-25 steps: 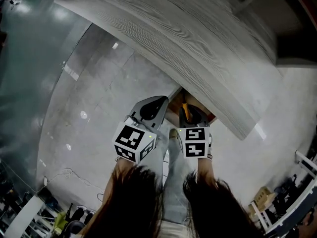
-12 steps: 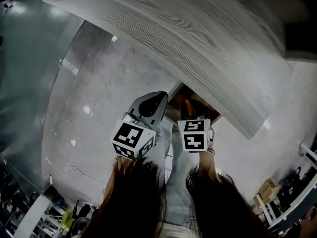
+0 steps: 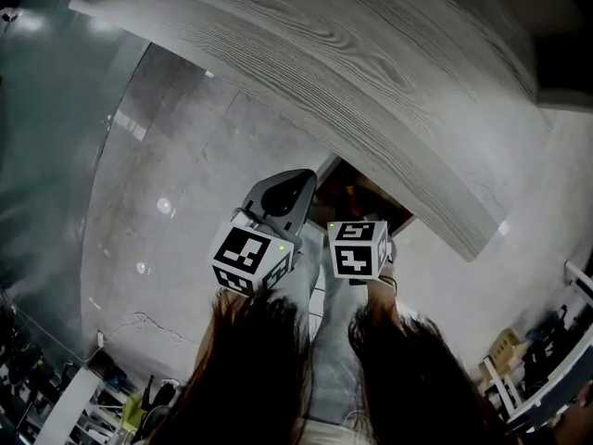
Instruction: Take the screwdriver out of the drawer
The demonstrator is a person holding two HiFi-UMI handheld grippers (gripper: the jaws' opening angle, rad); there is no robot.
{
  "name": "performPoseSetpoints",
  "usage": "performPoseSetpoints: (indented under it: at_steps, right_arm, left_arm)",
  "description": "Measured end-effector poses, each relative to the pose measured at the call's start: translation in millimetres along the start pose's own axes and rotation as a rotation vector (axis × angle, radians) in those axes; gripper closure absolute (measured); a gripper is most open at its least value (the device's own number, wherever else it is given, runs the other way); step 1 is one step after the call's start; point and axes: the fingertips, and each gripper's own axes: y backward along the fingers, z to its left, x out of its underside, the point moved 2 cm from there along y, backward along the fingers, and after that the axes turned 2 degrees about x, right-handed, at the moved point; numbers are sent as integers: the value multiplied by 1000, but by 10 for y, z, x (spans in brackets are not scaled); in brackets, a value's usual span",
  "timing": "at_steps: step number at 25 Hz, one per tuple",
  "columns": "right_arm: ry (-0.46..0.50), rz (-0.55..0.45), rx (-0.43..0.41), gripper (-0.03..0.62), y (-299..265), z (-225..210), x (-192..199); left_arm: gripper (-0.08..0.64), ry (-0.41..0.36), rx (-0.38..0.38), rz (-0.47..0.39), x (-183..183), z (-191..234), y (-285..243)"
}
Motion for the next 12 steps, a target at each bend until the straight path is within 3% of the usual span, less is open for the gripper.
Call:
performPoseSetpoints:
  at_steps: [7, 12]
  right_arm:
    - [-16, 20, 127, 488, -42, -4, 9]
    - [-44, 35, 130, 505, -61, 21, -22]
  left_arm:
    - [543, -7, 6, 0, -2, -34, -35]
    - [543, -12, 6, 4, 9, -3, -21]
